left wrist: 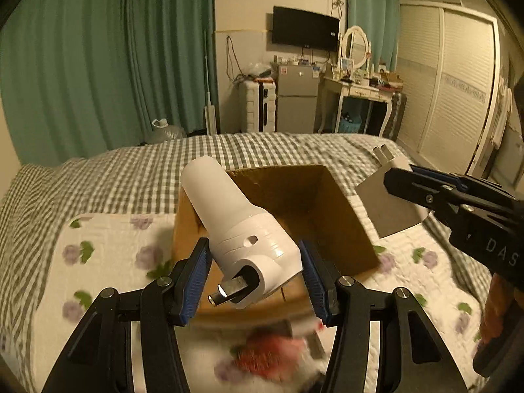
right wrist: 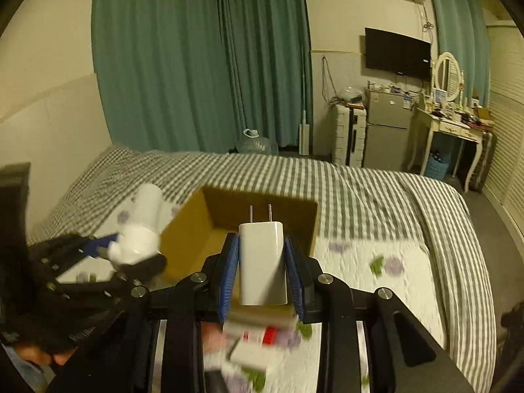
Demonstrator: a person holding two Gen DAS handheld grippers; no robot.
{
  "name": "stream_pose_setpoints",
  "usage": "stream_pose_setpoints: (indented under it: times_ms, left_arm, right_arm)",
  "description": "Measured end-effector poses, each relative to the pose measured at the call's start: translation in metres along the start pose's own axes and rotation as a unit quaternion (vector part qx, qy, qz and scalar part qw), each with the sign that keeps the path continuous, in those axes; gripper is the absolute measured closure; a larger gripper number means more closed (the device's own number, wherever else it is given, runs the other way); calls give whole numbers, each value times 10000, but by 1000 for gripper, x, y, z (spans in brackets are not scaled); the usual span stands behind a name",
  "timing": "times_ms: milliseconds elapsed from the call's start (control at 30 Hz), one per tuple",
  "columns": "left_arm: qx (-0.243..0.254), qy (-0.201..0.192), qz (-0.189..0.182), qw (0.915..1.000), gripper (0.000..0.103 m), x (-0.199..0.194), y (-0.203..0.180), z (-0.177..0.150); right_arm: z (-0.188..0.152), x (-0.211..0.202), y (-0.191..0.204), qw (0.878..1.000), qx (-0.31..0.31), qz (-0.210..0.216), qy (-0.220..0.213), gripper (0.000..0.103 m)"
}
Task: Organize rigid objects
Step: 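Lower the hair dryer and charger into the cardboard box and open both tools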
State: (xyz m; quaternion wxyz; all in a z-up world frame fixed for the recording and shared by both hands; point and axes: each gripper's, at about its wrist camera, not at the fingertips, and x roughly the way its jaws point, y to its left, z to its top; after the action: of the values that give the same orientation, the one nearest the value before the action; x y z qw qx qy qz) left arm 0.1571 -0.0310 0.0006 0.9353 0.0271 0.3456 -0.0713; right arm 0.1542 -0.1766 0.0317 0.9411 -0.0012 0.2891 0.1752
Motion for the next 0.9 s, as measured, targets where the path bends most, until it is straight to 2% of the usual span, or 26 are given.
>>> stream_pose_setpoints:
  times_ms: [200,367,467,533,567,600,667,867,900]
  left_arm:
    - [-37,342,23,9994,47,63,10,-4]
    - [-68,702,39,9975,45,83,7,-15]
    - [73,724,275,9970,41,74,0,-18]
    - [105,694,346,9969,39,62,-1,-19]
    - [115,674,393,9969,38,54,-2,-19]
    - [128,630,458,9969,37,43,-3,-19]
    - [147,523,529,9971,36,22,-3,-17]
    - [74,127,515,9986,34,-50,-5,-15]
    - [66,63,495,9987,34,-63,-6,-17]
  right_arm:
    - [-6,80,-19,9984,119,25,559,75]
    - [-27,107,-24,9954,143,155,938,75]
    - [-29,98,-24,9970,78,133,761,75]
    - [-21,79,-23,9979,139,69,625,60]
    - [-19,72,-25,9982,161,32,569,44]
    - [-15,59,-26,9988,175,-21,462,37]
    - [-9,31,-24,9993,119,-134,330,35]
    - [-7,-46,-10,9992,17,-397,17,8]
    - [-9,-60,-6,9991,-27,-431,-29,7]
